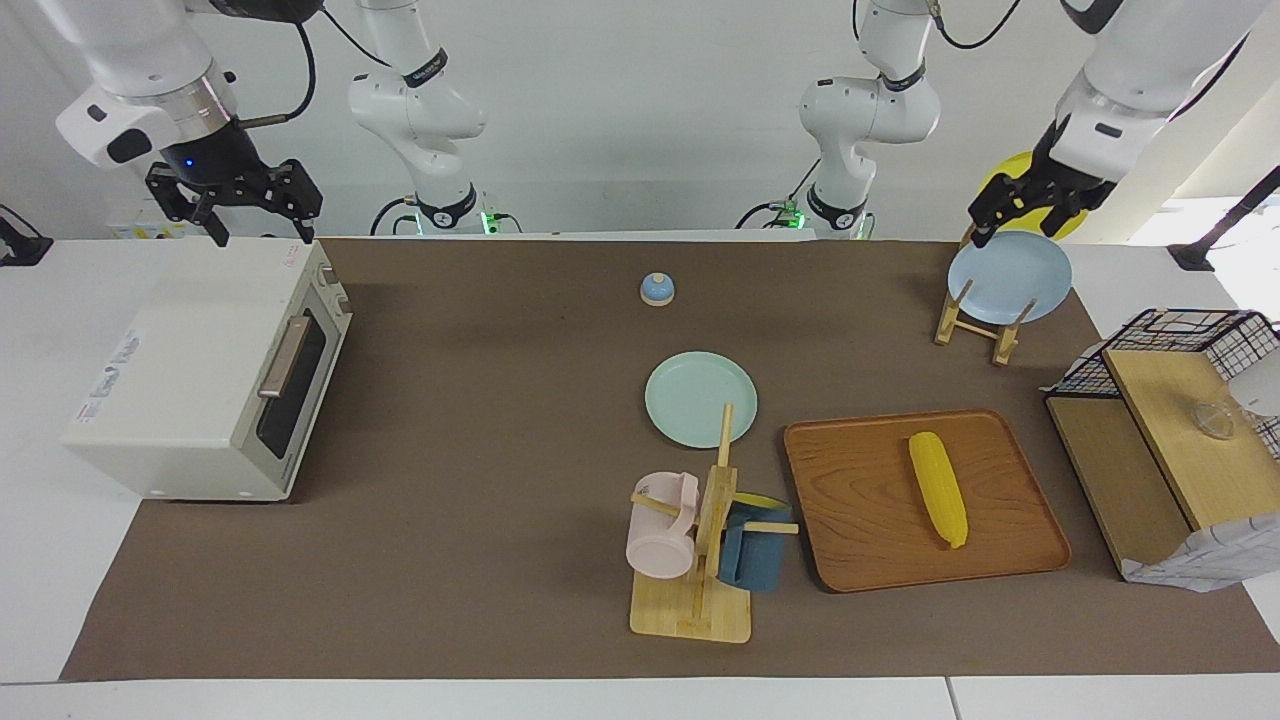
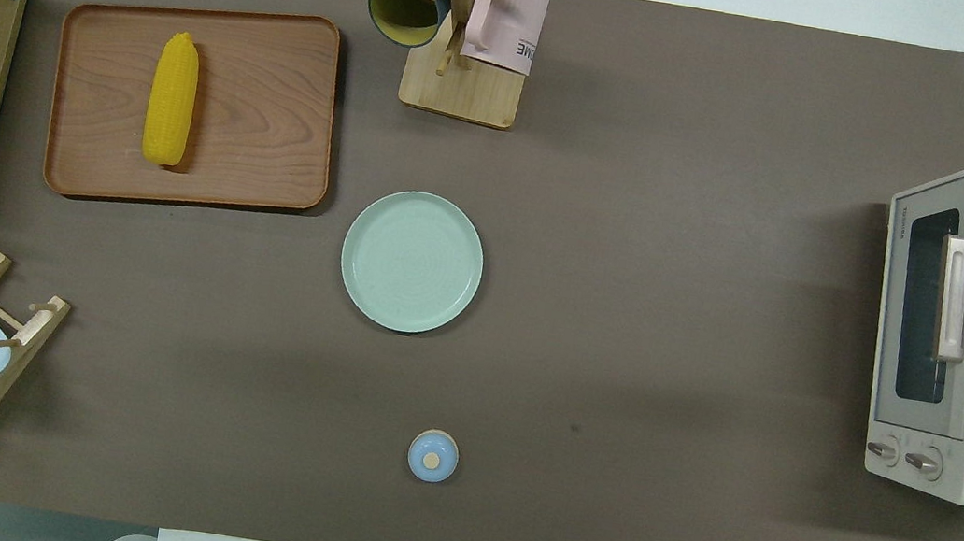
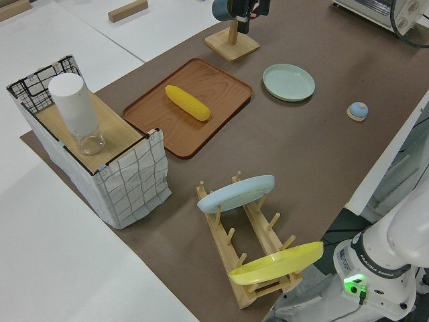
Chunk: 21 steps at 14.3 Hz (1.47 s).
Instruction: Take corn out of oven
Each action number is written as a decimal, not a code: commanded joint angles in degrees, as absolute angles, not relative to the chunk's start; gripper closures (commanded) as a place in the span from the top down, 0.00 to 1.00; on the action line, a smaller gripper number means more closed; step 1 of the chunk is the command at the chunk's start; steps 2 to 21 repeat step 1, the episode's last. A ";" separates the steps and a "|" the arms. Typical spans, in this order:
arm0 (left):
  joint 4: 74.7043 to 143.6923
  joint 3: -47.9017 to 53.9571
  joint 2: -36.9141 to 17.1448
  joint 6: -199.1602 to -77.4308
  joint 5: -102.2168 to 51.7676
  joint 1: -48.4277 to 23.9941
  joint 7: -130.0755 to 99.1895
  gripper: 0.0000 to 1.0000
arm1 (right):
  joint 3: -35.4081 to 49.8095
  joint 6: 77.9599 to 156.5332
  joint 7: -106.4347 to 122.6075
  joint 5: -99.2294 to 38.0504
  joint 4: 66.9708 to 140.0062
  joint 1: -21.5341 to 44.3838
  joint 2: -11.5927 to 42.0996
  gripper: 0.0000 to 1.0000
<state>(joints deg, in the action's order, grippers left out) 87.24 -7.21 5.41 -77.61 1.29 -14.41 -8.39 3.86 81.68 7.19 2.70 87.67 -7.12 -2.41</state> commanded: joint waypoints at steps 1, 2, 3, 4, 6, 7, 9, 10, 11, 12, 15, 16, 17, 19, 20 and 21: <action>86.12 -7.21 3.34 -76.81 1.14 -14.06 -6.06 1.00 | 0.80 81.12 7.38 1.58 88.94 -3.52 -4.04 1.00; 86.12 -7.21 3.34 -76.81 1.14 -14.06 -6.06 1.00 | 0.80 81.12 7.38 1.58 88.94 -3.52 -4.04 1.00; 86.12 -7.21 3.34 -76.81 1.14 -14.06 -6.06 1.00 | 0.80 81.12 7.38 1.58 88.94 -3.52 -4.04 1.00; 86.12 -7.21 3.34 -76.81 1.14 -14.06 -6.06 1.00 | 0.80 81.12 7.38 1.58 88.94 -3.52 -4.04 1.00; 86.12 -7.21 3.34 -76.81 1.14 -14.06 -6.06 1.00 | 0.80 81.12 7.38 1.58 88.94 -3.52 -4.04 1.00; 86.12 -7.21 3.34 -76.81 1.14 -14.06 -6.06 1.00 | 0.80 81.12 7.38 1.58 88.94 -3.52 -4.04 1.00; 86.12 -7.21 3.34 -76.81 1.14 -14.06 -6.06 1.00 | 0.80 81.12 7.38 1.58 88.94 -3.52 -4.04 1.00; 86.12 -7.21 3.34 -76.81 1.14 -14.06 -6.06 1.00 | 0.80 81.12 7.38 1.58 88.94 -3.52 -4.04 1.00; 86.12 -7.21 3.34 -76.81 1.14 -14.06 -6.06 1.00 | 0.80 81.12 7.38 1.58 88.94 -3.52 -4.04 1.00; 86.12 -7.21 3.34 -76.81 1.14 -14.06 -6.06 1.00 | 0.80 81.12 7.38 1.58 88.94 -3.52 -4.04 1.00; 86.12 -7.21 3.34 -76.81 1.14 -14.06 -6.06 1.00 | 0.80 81.12 7.38 1.58 88.94 -3.52 -4.04 1.00; 86.12 -7.21 3.34 -76.81 1.14 -14.06 -6.06 1.00 | 0.80 81.12 7.38 1.58 88.94 -3.52 -4.04 1.00; 86.12 -7.21 3.34 -76.81 1.14 -14.06 -6.06 1.00 | 0.80 81.12 7.38 1.58 88.94 -3.52 -4.04 1.00; 86.12 -7.21 3.34 -76.81 1.14 -14.06 -6.06 1.00 | 0.80 81.12 7.38 1.58 88.94 -3.52 -4.04 1.00; 86.12 -7.21 3.34 -76.81 1.14 -14.06 -6.06 1.00 | 0.80 81.12 7.38 1.58 88.94 -3.52 -4.04 1.00; 86.12 -7.21 3.34 -76.81 1.14 -14.06 -6.06 1.00 | 0.80 81.12 7.38 1.58 88.94 -3.52 -4.04 1.00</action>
